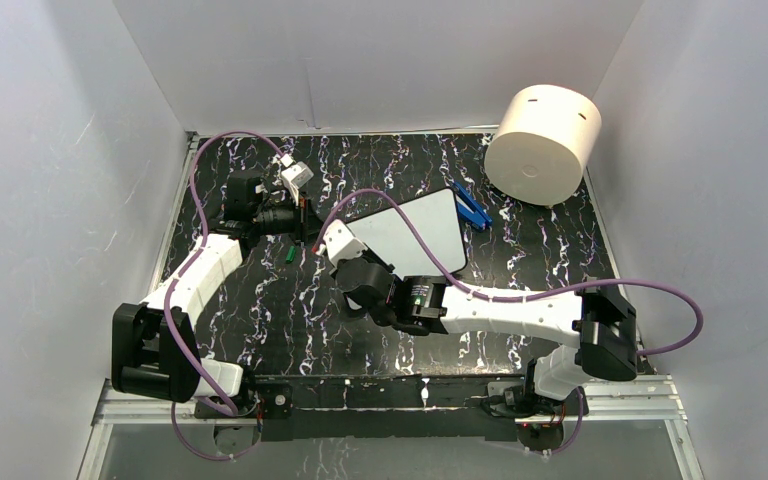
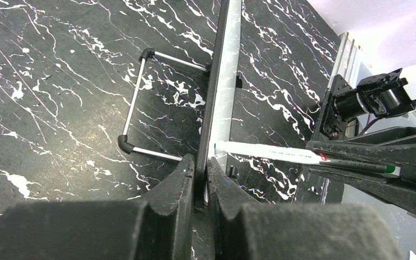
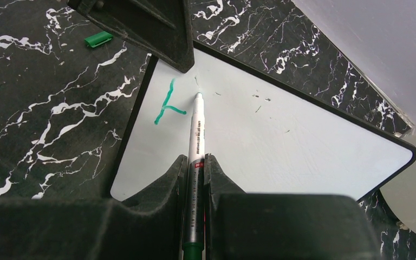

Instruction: Write a sentence on the whiteboard

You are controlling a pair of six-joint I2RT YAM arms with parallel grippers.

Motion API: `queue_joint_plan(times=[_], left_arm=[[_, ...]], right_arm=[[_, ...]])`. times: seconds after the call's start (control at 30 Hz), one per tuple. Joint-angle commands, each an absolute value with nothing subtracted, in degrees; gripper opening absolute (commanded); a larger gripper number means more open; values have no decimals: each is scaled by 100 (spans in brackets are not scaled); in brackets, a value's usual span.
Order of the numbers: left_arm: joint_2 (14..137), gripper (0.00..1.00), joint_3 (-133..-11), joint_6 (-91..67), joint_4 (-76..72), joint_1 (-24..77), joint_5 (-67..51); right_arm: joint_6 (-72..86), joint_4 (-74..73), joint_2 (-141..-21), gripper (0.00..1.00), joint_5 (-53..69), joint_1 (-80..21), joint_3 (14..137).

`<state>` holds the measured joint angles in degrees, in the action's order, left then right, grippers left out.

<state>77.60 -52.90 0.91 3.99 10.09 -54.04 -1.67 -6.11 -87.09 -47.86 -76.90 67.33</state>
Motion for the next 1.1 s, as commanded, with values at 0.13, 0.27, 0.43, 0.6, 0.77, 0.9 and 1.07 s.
queue_joint_plan(times=[0.13,0.27,0.43,0.6,0.77,0.9,1.07], left_arm=[[7880,0,-5340,263,686,1098,-5206],[7875,0,-5343,261,683,1094,-5203],[7882,0,-5344,263,683,1088,-5201],[7892,0,-5351,264,686,1093,-5203],[7891,0,-5350,261,686,1096,-5205],[7899,0,-5343,265,686,1093,-5189],[7901,0,-5348,272,686,1090,-5185]], right_arm=[[79,-887,-8760,0,-4672,-7639,7088],[228,-1147,-8828,0,-4562,-7642,7152],[344,-1366,-8868,0,-4508,-7638,7186],[437,-1515,-8860,0,-4453,-7643,7182],[500,-1592,-8857,0,-4381,-7642,7154],[560,-1634,-8846,0,-4368,-7641,7131],[597,-1658,-8833,0,-4368,-7640,7094]])
